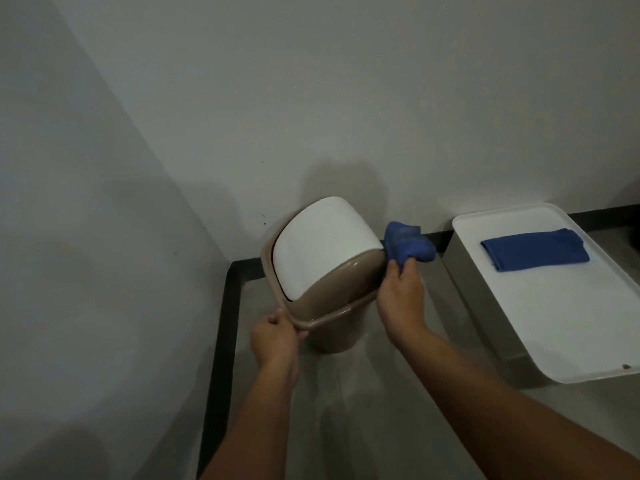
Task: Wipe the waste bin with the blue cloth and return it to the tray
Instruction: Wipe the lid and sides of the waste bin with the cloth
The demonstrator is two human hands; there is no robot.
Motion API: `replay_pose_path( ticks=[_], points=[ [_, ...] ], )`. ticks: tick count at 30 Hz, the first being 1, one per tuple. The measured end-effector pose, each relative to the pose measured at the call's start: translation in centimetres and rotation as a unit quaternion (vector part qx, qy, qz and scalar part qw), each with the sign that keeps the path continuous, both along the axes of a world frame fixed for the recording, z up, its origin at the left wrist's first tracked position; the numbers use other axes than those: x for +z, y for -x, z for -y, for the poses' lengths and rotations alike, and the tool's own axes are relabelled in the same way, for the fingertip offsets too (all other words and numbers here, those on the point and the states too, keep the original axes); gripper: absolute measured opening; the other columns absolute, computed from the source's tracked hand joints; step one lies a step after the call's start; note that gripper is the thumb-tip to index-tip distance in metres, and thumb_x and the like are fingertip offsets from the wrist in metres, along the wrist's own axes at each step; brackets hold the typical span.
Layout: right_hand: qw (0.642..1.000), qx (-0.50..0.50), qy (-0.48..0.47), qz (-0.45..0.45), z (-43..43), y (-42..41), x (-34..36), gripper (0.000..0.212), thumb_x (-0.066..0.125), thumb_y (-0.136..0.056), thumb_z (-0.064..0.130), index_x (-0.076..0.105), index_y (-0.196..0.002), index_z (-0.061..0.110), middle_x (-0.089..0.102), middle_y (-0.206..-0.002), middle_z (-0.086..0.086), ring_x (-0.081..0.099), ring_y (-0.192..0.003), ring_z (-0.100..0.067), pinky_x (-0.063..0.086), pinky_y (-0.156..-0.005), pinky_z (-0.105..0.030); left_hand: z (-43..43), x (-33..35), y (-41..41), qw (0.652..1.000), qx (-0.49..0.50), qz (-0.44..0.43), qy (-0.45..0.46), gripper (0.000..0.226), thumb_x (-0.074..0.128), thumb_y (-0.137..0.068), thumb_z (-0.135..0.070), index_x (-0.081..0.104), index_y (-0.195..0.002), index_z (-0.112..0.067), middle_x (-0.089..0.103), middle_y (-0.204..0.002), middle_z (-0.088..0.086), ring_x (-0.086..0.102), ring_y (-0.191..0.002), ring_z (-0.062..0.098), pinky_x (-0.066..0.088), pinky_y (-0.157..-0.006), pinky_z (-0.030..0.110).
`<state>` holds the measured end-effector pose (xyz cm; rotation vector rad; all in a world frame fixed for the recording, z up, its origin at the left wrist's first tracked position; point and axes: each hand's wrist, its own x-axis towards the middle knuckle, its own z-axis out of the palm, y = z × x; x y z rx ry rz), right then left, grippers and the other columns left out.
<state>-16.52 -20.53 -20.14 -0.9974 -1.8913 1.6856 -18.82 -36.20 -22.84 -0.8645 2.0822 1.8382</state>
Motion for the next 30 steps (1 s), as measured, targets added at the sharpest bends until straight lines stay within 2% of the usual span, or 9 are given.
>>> replay_pose_path(
  ticks=[3, 6, 10, 13, 19, 23, 25, 28, 30],
  points=[
    [0.999, -0.024, 0.019, -0.021, 1.2, -0.2, -0.3, 0.024, 0.036, -0.095, 0.02, 0.047, -0.115, 0.013, 0.053, -0.101, 0.002, 0.049, -0.09, -0.015, 0.034, -0.078, -0.028, -1.7, -0.3, -1.5, 0.997, -0.023, 0.037, -0.066, 0.019, 0.048, -0.093, -0.019, 0.06, -0.087, -0.006, 0.066, -0.08, 0.011, 0.066, -0.074, 0.021, 0.056, -0.076, 0.037],
    [0.999, -0.023, 0.038, -0.029, 2.6, -0.7, -0.4, 0.023, 0.036, -0.095, 0.017, 0.048, -0.114, 0.011, 0.056, -0.109, -0.006, 0.05, -0.094, -0.018, 0.034, -0.08, -0.027, -4.1, -0.4, -3.0, 0.994, -0.033, 0.034, -0.103, 0.023, 0.047, -0.094, -0.012, 0.053, -0.075, -0.001, 0.059, -0.067, 0.015, 0.057, -0.057, 0.021, 0.051, -0.061, 0.032],
    [0.999, -0.002, 0.039, 0.013, 2.8, -1.0, -0.2, 0.025, 0.035, -0.094, 0.019, 0.047, -0.116, 0.011, 0.058, -0.117, -0.015, 0.054, -0.102, -0.029, 0.04, -0.083, -0.034, -5.5, -1.1, -3.9, 0.989, -0.013, 0.031, -0.147, 0.018, 0.047, -0.094, -0.009, 0.055, -0.087, 0.006, 0.064, -0.083, 0.024, 0.061, -0.076, 0.033, 0.053, -0.076, 0.046],
    [0.997, 0.019, 0.053, 0.05, 2.5, -1.0, -0.1, 0.031, 0.034, -0.094, 0.019, 0.043, -0.122, 0.011, 0.056, -0.121, -0.018, 0.054, -0.104, -0.033, 0.045, -0.09, -0.044, -6.2, -1.3, -4.0, 0.986, 0.005, 0.019, -0.168, 0.019, 0.048, -0.093, -0.01, 0.055, -0.081, 0.002, 0.064, -0.079, 0.021, 0.06, -0.072, 0.029, 0.052, -0.069, 0.04],
    [0.986, 0.094, 0.079, 0.116, 0.0, -0.8, 0.5, 0.032, 0.037, -0.092, 0.018, 0.043, -0.122, 0.013, 0.055, -0.113, -0.016, 0.054, -0.091, -0.028, 0.045, -0.073, -0.038, -7.6, -0.6, -4.6, 0.977, 0.013, 0.023, -0.211, 0.021, 0.052, -0.092, -0.016, 0.06, -0.09, 0.003, 0.066, -0.074, 0.013, 0.059, -0.063, 0.018, 0.049, -0.057, 0.026],
    [0.989, 0.094, -0.07, 0.088, -3.2, 0.2, 1.0, 0.015, 0.036, -0.092, 0.017, 0.049, -0.097, 0.009, 0.058, -0.104, -0.02, 0.05, -0.08, -0.023, 0.037, -0.069, -0.032, -3.6, 0.1, -3.7, 0.97, -0.114, 0.116, -0.182, 0.023, 0.06, -0.085, -0.027, 0.065, -0.088, -0.005, 0.068, -0.085, 0.011, 0.062, -0.073, 0.021, 0.048, -0.06, 0.03],
    [0.989, 0.101, -0.081, 0.066, -3.3, 1.0, 1.1, 0.025, 0.034, -0.094, 0.02, 0.05, -0.109, 0.007, 0.056, -0.116, -0.02, 0.05, -0.09, -0.023, 0.037, -0.076, -0.034, 0.5, 0.2, -2.1, 0.972, -0.113, 0.16, -0.127, 0.022, 0.054, -0.086, -0.03, 0.063, -0.091, -0.009, 0.065, -0.09, 0.01, 0.061, -0.077, 0.024, 0.047, -0.059, 0.031],
    [0.988, 0.141, -0.032, 0.059, -1.3, 2.0, 0.6, 0.03, 0.035, -0.095, 0.022, 0.048, -0.12, 0.011, 0.054, -0.122, -0.015, 0.051, -0.102, -0.024, 0.039, -0.085, -0.035, 4.8, 0.3, 0.8, 0.992, 0.053, 0.062, -0.099, 0.027, 0.044, -0.09, -0.024, 0.058, -0.106, -0.007, 0.057, -0.086, 0.011, 0.056, -0.07, 0.025, 0.047, -0.059, 0.035],
    [0.987, 0.15, -0.044, 0.043, 0.3, 2.0, 0.0, 0.024, 0.037, -0.094, 0.02, 0.051, -0.111, 0.01, 0.056, -0.11, -0.012, 0.051, -0.093, -0.022, 0.037, -0.08, -0.032, 5.4, 0.7, 2.4, 0.996, 0.05, -0.017, -0.079, 0.022, 0.042, -0.092, -0.022, 0.06, -0.102, -0.015, 0.062, -0.094, 0.009, 0.06, -0.077, 0.022, 0.05, -0.06, 0.033]
  ],
)
